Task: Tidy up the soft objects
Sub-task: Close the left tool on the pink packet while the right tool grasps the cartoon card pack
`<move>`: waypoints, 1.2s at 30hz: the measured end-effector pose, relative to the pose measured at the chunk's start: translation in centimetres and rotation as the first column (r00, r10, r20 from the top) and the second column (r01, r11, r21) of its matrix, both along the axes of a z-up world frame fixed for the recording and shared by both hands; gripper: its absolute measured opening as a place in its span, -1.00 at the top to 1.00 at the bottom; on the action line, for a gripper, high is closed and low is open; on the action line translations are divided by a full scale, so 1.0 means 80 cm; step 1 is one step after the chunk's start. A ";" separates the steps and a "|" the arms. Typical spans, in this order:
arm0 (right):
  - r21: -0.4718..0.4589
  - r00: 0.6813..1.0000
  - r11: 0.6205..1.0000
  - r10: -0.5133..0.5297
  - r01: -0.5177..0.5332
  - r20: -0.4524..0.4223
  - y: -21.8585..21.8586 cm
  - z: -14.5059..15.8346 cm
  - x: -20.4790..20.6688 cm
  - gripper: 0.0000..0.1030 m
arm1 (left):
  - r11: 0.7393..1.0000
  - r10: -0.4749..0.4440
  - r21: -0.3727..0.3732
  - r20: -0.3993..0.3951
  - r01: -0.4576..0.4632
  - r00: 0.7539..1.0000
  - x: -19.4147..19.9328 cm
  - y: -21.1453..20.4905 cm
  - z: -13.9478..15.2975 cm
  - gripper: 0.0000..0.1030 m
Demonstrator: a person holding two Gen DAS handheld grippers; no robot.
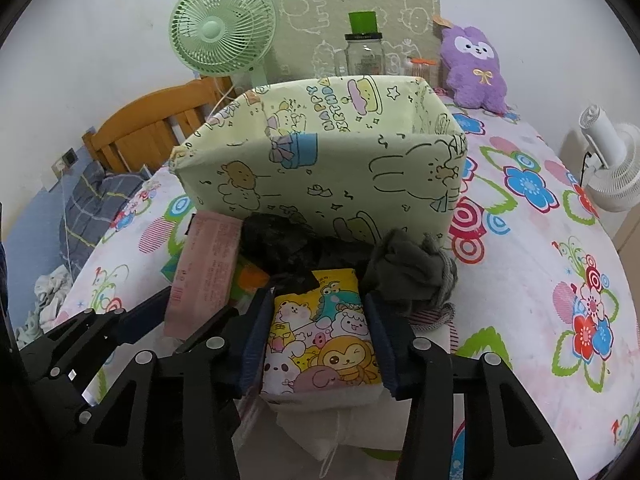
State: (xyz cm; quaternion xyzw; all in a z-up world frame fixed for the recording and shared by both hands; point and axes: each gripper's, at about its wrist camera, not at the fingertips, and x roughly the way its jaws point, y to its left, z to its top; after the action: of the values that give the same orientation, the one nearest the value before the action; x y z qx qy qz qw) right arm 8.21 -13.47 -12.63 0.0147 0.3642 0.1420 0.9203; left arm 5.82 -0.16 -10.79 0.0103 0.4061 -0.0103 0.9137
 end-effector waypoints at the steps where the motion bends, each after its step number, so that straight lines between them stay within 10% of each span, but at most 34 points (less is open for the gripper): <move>1: -0.001 1.000 1.000 0.000 0.000 0.001 0.001 0.001 -0.001 0.04 | 1.000 0.000 -0.001 -0.001 0.000 1.000 0.000 0.001 0.000 0.29; 19: 0.012 1.000 1.000 0.018 -0.019 0.019 0.004 0.011 -0.010 0.07 | 1.000 -0.007 -0.003 0.012 0.007 1.000 -0.006 0.000 0.010 0.61; 24: 0.005 1.000 1.000 0.001 -0.001 0.011 -0.001 0.010 -0.011 0.08 | 1.000 0.005 0.009 0.003 -0.005 1.000 -0.004 -0.004 0.007 0.26; 36: 0.010 1.000 1.000 -0.023 0.023 -0.004 -0.014 0.001 0.004 0.09 | 0.999 0.022 0.039 -0.002 -0.022 1.000 0.011 -0.014 -0.001 0.22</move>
State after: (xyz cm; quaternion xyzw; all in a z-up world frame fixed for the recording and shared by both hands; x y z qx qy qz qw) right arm 8.50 -14.58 -12.51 0.0237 0.3653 0.1332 0.9210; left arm 6.72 -1.30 -10.86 0.0237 0.4072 0.0079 0.9130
